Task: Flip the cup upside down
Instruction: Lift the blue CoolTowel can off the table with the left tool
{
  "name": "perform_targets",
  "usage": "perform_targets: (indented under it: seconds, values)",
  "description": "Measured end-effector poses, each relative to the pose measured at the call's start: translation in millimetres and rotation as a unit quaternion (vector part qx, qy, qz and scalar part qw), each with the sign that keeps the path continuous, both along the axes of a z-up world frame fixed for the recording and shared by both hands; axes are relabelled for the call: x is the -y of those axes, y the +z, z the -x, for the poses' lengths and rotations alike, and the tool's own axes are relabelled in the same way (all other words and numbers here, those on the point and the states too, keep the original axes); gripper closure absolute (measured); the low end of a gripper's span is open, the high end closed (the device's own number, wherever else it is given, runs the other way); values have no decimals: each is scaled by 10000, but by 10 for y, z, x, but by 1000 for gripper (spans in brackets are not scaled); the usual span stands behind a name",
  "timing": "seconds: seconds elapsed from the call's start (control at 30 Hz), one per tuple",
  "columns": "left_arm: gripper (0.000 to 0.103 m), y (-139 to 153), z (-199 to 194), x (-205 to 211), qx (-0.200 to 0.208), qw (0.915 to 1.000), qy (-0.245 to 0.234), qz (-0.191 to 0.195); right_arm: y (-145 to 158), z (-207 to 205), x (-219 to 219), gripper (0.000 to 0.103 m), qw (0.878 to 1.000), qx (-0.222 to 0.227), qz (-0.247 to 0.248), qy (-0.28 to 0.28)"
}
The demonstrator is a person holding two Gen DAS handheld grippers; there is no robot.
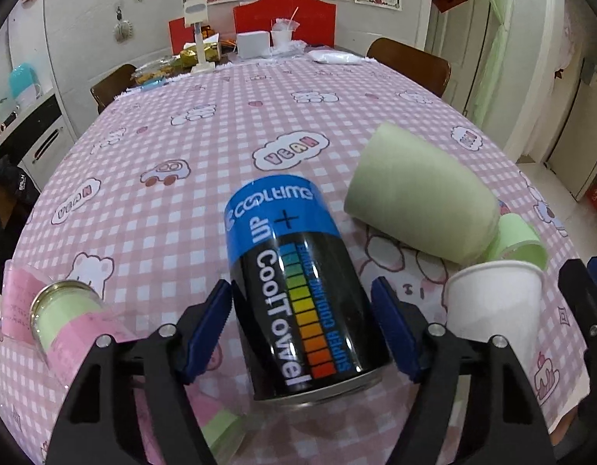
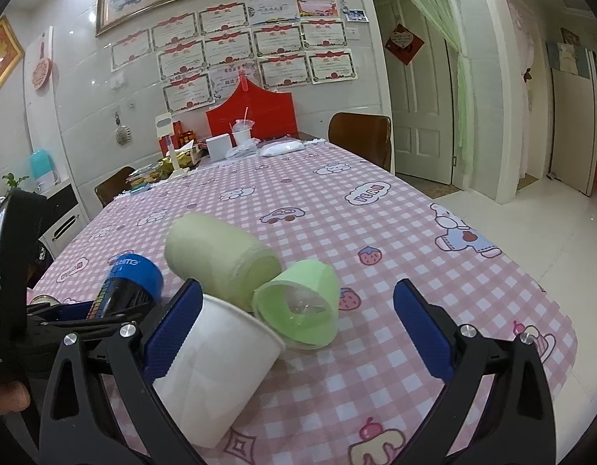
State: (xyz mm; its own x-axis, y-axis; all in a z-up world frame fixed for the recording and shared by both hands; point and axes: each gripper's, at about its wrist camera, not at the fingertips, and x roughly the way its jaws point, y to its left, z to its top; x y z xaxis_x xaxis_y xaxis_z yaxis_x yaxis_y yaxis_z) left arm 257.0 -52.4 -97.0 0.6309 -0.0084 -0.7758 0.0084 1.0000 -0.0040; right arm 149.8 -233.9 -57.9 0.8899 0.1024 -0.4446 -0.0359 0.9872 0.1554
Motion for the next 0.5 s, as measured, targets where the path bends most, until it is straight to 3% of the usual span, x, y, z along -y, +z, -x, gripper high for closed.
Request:
perform_targets:
  seconds: [0.13,0.23,0.5]
  values:
    - [31,-23,31,-29,-13,9999,-88,144,20,50,-67,8,10000,8,33,43]
    - [33,13,101,-51,83,9979,-349,534,43,86,-87,8,10000,5,47,37]
    - [36,261,479,-7,493,9937,-778,635,158,277,-114,8,9999,148,44,-13]
